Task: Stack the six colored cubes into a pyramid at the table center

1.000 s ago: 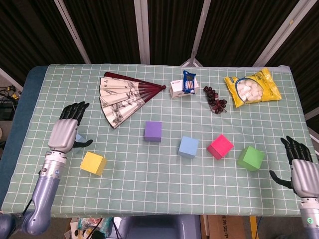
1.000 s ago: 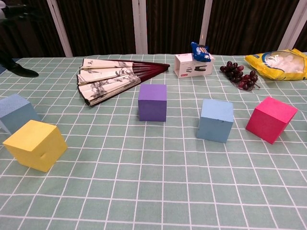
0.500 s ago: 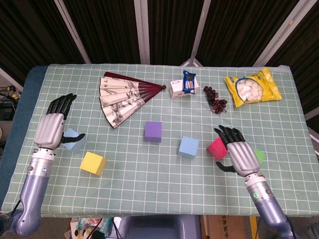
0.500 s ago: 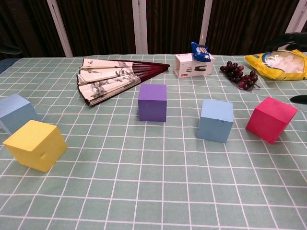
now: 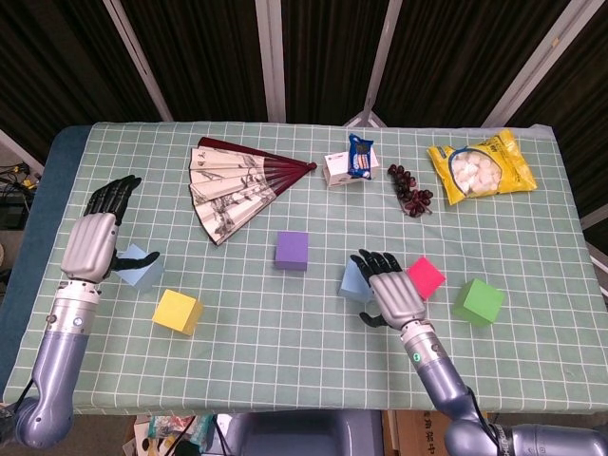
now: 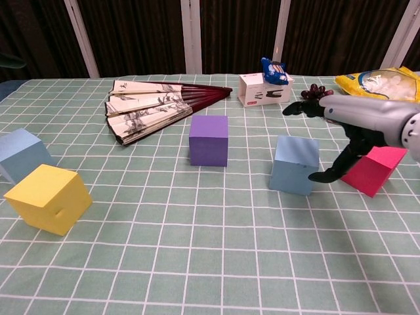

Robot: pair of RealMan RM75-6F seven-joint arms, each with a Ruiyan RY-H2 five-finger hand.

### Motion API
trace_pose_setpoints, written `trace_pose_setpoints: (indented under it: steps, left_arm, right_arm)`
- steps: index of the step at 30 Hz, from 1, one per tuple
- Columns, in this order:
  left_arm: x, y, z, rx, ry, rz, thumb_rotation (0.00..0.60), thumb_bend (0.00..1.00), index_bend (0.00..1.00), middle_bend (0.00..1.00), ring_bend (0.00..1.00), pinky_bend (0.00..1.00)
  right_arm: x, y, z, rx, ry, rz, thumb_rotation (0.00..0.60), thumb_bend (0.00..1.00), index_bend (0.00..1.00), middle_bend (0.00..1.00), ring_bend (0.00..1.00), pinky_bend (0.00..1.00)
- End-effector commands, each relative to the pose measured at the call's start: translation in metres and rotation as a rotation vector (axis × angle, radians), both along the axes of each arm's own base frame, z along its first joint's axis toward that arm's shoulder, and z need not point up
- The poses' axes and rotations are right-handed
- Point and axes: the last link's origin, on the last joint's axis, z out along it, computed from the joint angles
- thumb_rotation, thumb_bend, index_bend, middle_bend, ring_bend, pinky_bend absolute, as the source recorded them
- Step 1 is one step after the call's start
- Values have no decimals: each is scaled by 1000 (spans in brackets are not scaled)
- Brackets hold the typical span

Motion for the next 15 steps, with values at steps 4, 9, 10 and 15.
trace_pose_setpoints:
  steps: [4,9,10,15]
  left_arm:
    - [-1,0,0,-5,-6,5,600,122,0,28,31,0]
    - [0,0,0,-2,-11,5,600,122,0,29,31,0]
    - [0,1,0,-2,-12,6,600,122,0,29,31,0]
    - [0,1,-1,-5,-13,6,600,122,0,29,31,0]
  right_arm:
    - [-3,-14,-13,-26,29,-29,600,266,0,0,0,36]
    - [-7,-22,-17,-47,45,-39,600,266,0,116,7,36]
    - [-7,-22,-18,-50,45,-40,600,266,0,164,18,36]
    - [-9,-25,-21,-53,43,-55,600,267,0,245,66,36]
